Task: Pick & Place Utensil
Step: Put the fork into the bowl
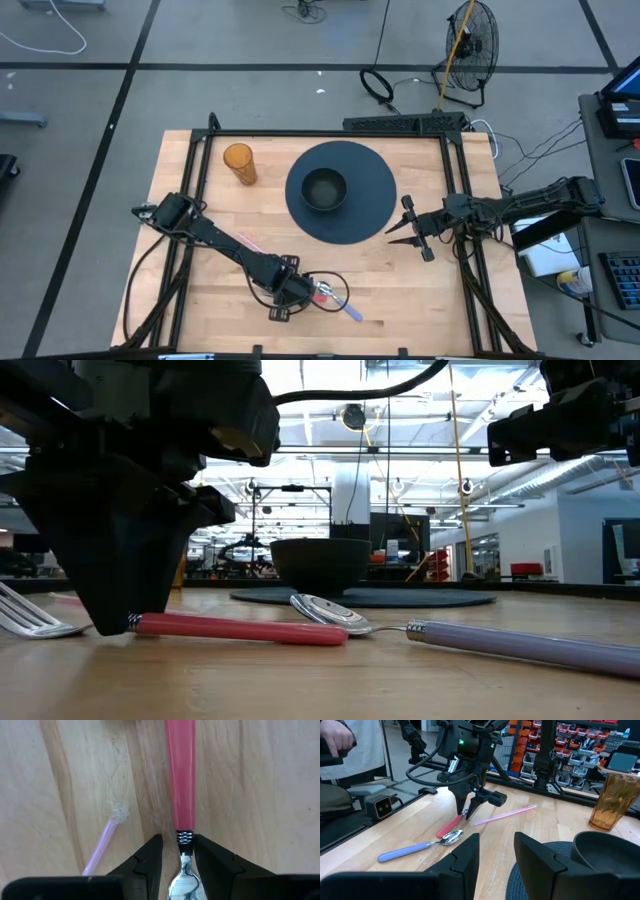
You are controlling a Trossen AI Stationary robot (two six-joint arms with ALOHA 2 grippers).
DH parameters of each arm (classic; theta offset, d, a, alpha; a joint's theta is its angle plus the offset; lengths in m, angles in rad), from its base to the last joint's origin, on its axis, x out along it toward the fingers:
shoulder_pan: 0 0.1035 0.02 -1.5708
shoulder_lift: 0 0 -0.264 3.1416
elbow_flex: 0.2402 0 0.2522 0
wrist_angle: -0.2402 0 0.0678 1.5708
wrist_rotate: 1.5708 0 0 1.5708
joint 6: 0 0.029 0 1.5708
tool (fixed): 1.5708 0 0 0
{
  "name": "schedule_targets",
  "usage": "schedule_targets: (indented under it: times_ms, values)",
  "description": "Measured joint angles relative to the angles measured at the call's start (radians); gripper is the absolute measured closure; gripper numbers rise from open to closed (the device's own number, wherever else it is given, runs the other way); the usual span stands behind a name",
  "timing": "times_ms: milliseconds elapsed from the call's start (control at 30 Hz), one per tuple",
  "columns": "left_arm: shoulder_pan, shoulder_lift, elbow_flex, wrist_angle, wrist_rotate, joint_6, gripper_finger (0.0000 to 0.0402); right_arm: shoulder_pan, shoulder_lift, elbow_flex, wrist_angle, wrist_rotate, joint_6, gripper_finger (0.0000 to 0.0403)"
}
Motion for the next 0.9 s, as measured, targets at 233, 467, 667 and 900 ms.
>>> schedule_targets:
  times_ms: [233,467,667,900]
  values:
    - [0.001,-0.001,-0.001,-0.017,0.026,0.016,0.0350,0.000,0.000,0.000,0.000,0.000,0.000,0.0287]
    - [0.000,-0.001,-0.002,-0.023,0.020,0.013,0.0368,0.000,0.000,0.000,-0.001,0.000,0.008,0.0287]
    - [-0.001,-0.001,-0.003,-0.022,0.015,0.017,0.0377,0.000,0.000,0.000,-0.001,0.000,0.009,0.0287]
    - [-0.003,-0.001,-0.004,-0.011,-0.021,0.017,0.0349,0.000,0.000,0.000,-0.001,0.000,0.018,0.0287]
